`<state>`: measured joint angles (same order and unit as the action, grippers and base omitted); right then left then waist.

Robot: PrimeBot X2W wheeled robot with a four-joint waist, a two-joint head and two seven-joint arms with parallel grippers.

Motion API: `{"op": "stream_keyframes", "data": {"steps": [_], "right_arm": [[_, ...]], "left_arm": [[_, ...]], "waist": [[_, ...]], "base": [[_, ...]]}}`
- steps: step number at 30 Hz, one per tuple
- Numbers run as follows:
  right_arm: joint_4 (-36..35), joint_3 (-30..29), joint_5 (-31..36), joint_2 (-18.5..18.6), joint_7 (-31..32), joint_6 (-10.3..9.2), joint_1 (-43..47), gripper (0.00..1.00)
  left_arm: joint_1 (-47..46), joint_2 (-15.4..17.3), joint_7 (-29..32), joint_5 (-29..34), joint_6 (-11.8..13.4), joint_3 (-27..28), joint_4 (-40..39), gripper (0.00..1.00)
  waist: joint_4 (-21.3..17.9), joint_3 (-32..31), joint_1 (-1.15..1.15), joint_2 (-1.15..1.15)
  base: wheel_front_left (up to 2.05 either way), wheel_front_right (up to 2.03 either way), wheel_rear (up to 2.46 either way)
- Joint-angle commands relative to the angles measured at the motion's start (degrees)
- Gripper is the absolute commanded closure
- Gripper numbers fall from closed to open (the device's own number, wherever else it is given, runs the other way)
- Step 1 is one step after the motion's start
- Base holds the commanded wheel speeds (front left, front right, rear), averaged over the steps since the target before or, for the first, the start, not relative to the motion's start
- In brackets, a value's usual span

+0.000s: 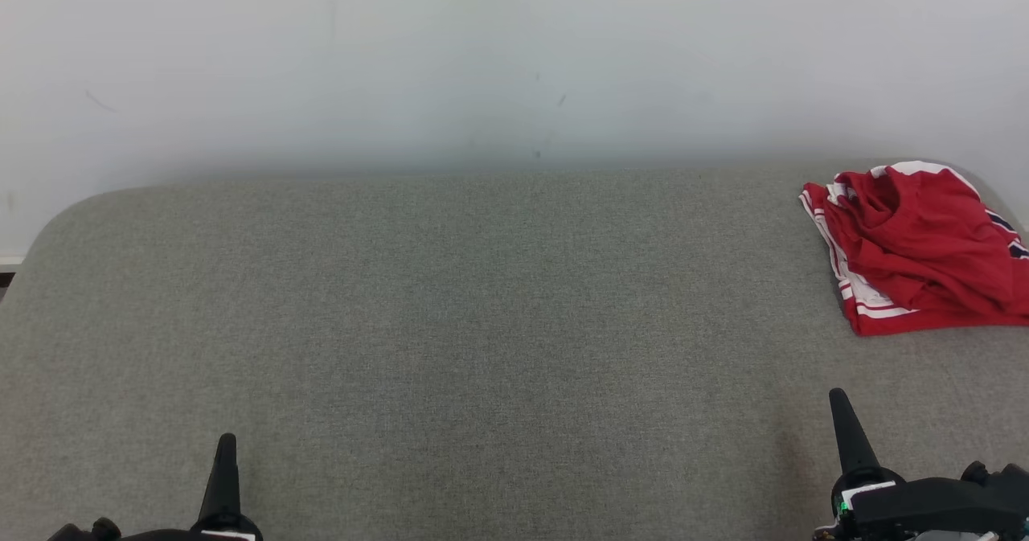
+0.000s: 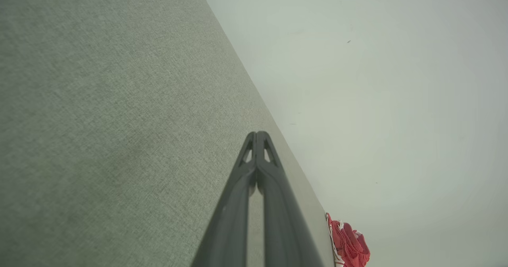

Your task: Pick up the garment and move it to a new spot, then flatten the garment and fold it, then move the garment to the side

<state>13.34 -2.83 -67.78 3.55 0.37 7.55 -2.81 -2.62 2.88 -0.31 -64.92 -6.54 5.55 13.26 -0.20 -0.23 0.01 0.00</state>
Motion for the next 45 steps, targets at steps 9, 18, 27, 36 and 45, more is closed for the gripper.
{"op": "stream_keyframes", "data": {"steps": [9, 18, 27, 36, 45], "right_arm": [[-0.3, -0.8, -5.6, 0.0, 1.3, -0.07, -1.6, 1.00], [-0.1, -1.4, -10.5, -0.1, 2.4, -0.08, -2.1, 1.00], [0.1, -1.9, -14.4, -0.2, 3.3, -0.09, -2.5, 1.00], [0.3, -2.4, -17.8, -0.2, 4.2, -0.10, -2.9, 1.00], [0.5, -2.9, -21.3, -0.3, 5.0, -0.11, -3.0, 1.00]], "left_arm": [[-1.7, 0.1, 1.6, -6.3, -0.4, 0.4, -0.1, 1.00], [-2.4, 0.0, 3.0, -11.6, -0.6, 0.5, 0.1, 1.00], [-2.7, 0.0, 4.1, -16.0, -0.6, 0.7, 0.3, 1.00], [-3.2, 0.0, 5.0, -19.6, -0.8, 0.8, 0.5, 1.00], [-3.7, 0.0, 6.0, -23.4, -1.0, 1.0, 0.7, 1.00]], "waist": [[0.0, 0.1, 0.00, 0.00], [0.1, 0.1, 0.00, 0.00], [0.1, 0.2, 0.00, 0.00], [0.1, 0.3, 0.00, 0.00], [0.2, 0.3, 0.00, 0.00]], "base": [[0.00, 0.00, 0.00], [0.00, 0.00, 0.00], [0.00, 0.00, 0.00], [0.00, 0.00, 0.00], [0.00, 0.00, 0.00]]}}
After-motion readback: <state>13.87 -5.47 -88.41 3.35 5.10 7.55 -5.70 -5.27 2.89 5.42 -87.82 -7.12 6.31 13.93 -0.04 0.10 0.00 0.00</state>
